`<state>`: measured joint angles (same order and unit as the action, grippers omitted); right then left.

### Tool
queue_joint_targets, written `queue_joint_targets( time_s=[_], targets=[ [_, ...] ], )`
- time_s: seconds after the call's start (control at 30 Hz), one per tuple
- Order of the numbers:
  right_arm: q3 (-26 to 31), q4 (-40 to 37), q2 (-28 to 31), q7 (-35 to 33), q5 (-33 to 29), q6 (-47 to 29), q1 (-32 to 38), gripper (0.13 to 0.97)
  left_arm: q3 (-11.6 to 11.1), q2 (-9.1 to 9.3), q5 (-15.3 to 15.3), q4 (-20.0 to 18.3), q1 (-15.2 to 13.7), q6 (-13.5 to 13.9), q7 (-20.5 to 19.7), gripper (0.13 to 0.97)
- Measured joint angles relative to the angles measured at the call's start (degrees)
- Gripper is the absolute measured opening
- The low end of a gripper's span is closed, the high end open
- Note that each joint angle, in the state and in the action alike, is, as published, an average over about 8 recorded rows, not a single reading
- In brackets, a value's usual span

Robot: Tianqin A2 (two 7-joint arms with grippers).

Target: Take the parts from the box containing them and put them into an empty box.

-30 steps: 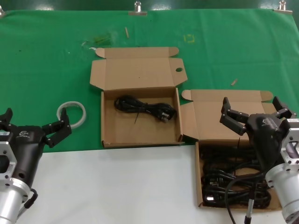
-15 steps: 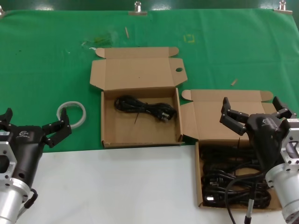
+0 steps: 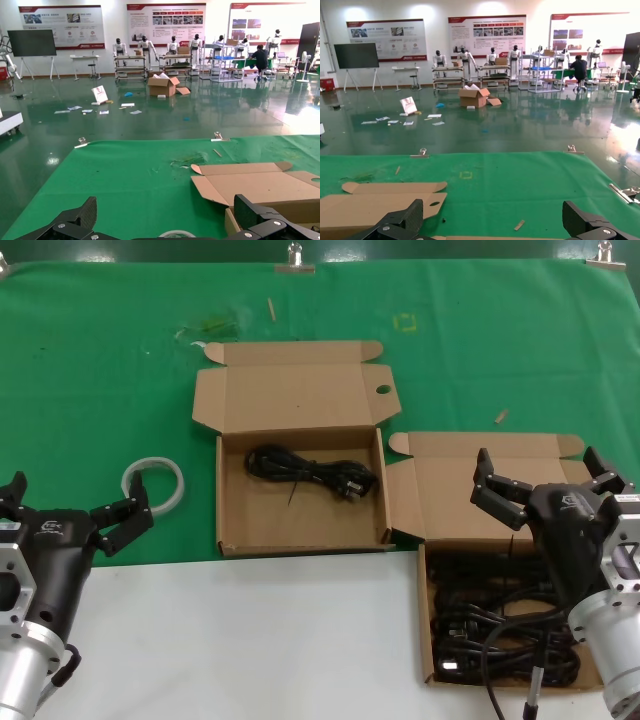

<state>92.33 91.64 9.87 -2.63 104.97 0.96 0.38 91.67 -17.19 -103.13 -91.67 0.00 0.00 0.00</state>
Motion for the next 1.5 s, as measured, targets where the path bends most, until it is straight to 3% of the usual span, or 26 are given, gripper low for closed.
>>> queue_joint_targets(
  time_s=[1.5],
  targets=[
    [0.0, 0.0, 0.0, 0.0, 0.0, 0.0, 0.0, 0.966, 0.0, 0.00, 0.0, 0.0, 0.0, 0.0, 0.0, 0.965]
  ],
)
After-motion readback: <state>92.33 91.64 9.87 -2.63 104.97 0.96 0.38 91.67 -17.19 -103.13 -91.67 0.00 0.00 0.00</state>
